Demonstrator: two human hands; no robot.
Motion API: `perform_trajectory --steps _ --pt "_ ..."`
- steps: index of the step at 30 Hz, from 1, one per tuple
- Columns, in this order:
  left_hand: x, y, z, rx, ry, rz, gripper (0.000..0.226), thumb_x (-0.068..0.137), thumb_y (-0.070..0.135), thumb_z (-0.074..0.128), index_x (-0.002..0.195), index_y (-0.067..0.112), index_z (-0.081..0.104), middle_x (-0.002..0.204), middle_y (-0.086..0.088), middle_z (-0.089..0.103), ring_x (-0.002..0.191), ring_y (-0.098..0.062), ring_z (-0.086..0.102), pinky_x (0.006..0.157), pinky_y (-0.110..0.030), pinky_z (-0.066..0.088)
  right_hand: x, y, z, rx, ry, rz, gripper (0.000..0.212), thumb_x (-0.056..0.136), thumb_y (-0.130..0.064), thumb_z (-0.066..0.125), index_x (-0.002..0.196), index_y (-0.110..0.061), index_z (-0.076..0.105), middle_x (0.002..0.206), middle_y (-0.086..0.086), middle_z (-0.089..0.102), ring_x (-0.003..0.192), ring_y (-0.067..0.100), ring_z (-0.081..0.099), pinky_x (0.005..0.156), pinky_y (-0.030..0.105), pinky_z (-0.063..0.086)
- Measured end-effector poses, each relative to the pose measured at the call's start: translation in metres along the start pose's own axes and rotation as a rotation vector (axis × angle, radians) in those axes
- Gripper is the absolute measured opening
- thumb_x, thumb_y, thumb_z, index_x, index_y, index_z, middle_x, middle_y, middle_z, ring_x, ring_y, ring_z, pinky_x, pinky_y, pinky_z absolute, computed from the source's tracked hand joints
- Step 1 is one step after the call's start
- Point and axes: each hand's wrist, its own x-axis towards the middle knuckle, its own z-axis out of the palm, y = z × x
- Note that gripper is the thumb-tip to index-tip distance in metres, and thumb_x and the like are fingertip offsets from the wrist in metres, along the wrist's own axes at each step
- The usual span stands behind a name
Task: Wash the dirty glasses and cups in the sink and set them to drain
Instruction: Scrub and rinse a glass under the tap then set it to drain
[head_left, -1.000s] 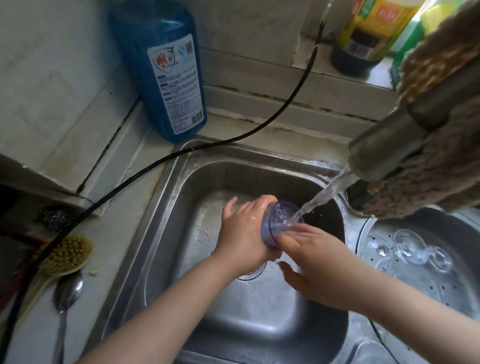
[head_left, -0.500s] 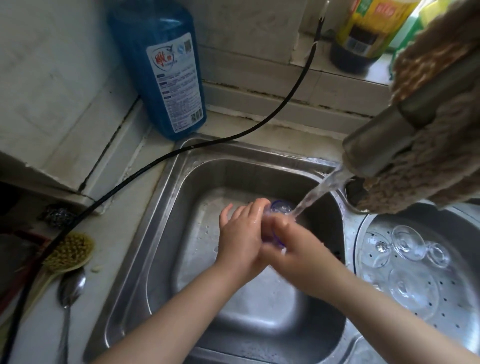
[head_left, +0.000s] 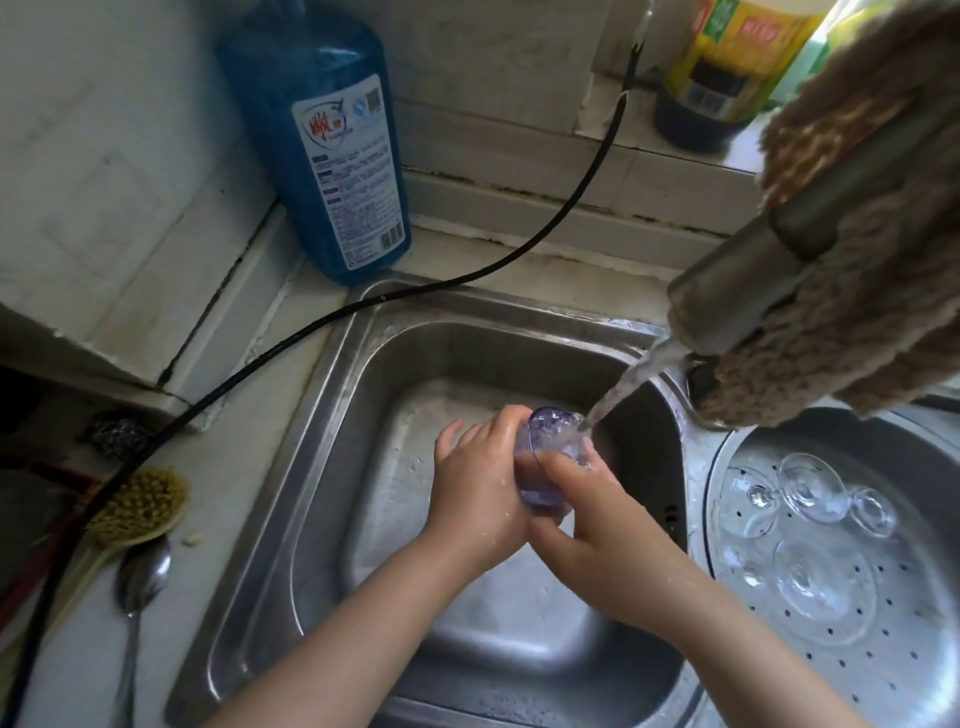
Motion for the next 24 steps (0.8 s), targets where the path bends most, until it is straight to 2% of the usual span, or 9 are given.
perform_trajectory --steps 2,5,8,11,13,16,19,22,24 --pt "-0.002 0.004 -0.006 -0.008 -0.063 -0.031 0.081 0.052 0.068 0.036 0.125 0.033 0.042 0.107 0.014 0.066 0.108 -0.006 0.058 0.111 -0.029 0.020 0.000 0.004 -0.001 -0.054 0.068 -0.034 0.025 0.083 -0.032 0.048 0.088 -0.014 0.065 0.077 -0.010 0.064 0.083 0.011 0.055 0.092 0.026 0.040" --pt "-0.006 0.006 -0.017 -0.395 -0.248 -0.114 0.070 0.055 0.052 0.068 0.118 0.044 0.039 0.098 0.010 0.068 0.095 -0.011 0.066 0.091 -0.029 0.051 0.004 0.017 -0.007 -0.147 0.132 -0.138 0.036 0.088 -0.046 0.047 0.066 -0.019 0.055 0.058 -0.008 0.052 0.059 0.009 0.045 0.062 0.023 0.036" --pt "-0.012 0.002 -0.017 -0.812 -0.422 -0.194 0.070 0.058 0.032 0.082 0.120 0.033 0.048 0.112 -0.001 0.068 0.104 -0.020 0.067 0.095 -0.044 0.052 0.010 0.020 -0.011 0.279 0.173 -0.023 0.045 0.088 -0.044 0.057 0.057 -0.011 0.053 0.052 0.001 0.048 0.052 0.009 0.041 0.052 0.023 0.035" --pt "-0.018 0.005 -0.020 -1.078 -0.536 -0.360 0.067 0.060 0.040 0.077 0.121 0.021 0.058 0.111 -0.010 0.069 0.097 -0.026 0.068 0.080 -0.044 0.057 0.016 0.024 -0.007 0.629 0.277 0.169 0.042 0.094 -0.031 0.055 0.060 -0.006 0.057 0.058 0.005 0.054 0.059 0.013 0.050 0.060 0.027 0.043" --pt "-0.018 0.010 -0.019 -1.204 -0.532 -0.473 0.061 0.064 0.046 0.078 0.116 0.017 0.065 0.107 -0.012 0.070 0.091 -0.026 0.070 0.070 -0.038 0.057 0.019 0.030 0.005 0.781 0.334 0.335 0.038 0.096 -0.031 0.050 0.075 -0.002 0.063 0.073 0.011 0.064 0.071 0.019 0.060 0.069 0.032 0.051" --pt "-0.013 0.015 -0.013 -1.317 -0.449 -0.631 0.060 0.075 0.059 0.064 0.115 0.014 0.069 0.108 -0.011 0.071 0.094 -0.026 0.070 0.070 -0.036 0.057 0.014 0.030 0.032 0.693 0.404 0.360 0.033 0.100 -0.037 0.039 0.109 -0.015 0.062 0.102 0.000 0.069 0.100 0.016 0.064 0.086 0.032 0.054" --pt "-0.011 0.018 -0.009 -1.295 -0.410 -0.655 0.057 0.077 0.065 0.057 0.111 0.020 0.071 0.107 -0.009 0.072 0.095 -0.024 0.070 0.070 -0.033 0.056 0.000 0.024 0.047 0.465 0.435 0.292 0.064 0.089 -0.056 0.031 0.142 -0.021 0.037 0.144 -0.002 0.042 0.133 0.007 0.039 0.112 0.037 0.033" --pt "-0.013 0.018 -0.003 -1.178 -0.387 -0.584 0.050 0.078 0.066 0.050 0.097 0.028 0.076 0.093 -0.004 0.075 0.082 -0.016 0.071 0.064 -0.026 0.053 0.000 0.023 0.043 0.236 0.448 0.147 0.063 0.092 -0.049 0.032 0.147 -0.018 0.031 0.155 -0.005 0.023 0.143 0.003 0.016 0.119 0.028 0.015" --pt "-0.013 0.019 -0.001 -1.209 -0.373 -0.571 0.053 0.082 0.066 0.046 0.099 0.027 0.076 0.097 -0.006 0.075 0.084 -0.017 0.072 0.064 -0.026 0.052 0.011 0.019 0.035 0.291 0.378 0.169 0.059 0.096 -0.046 0.031 0.148 -0.019 0.029 0.157 -0.008 0.019 0.144 0.001 0.011 0.120 0.028 0.011"
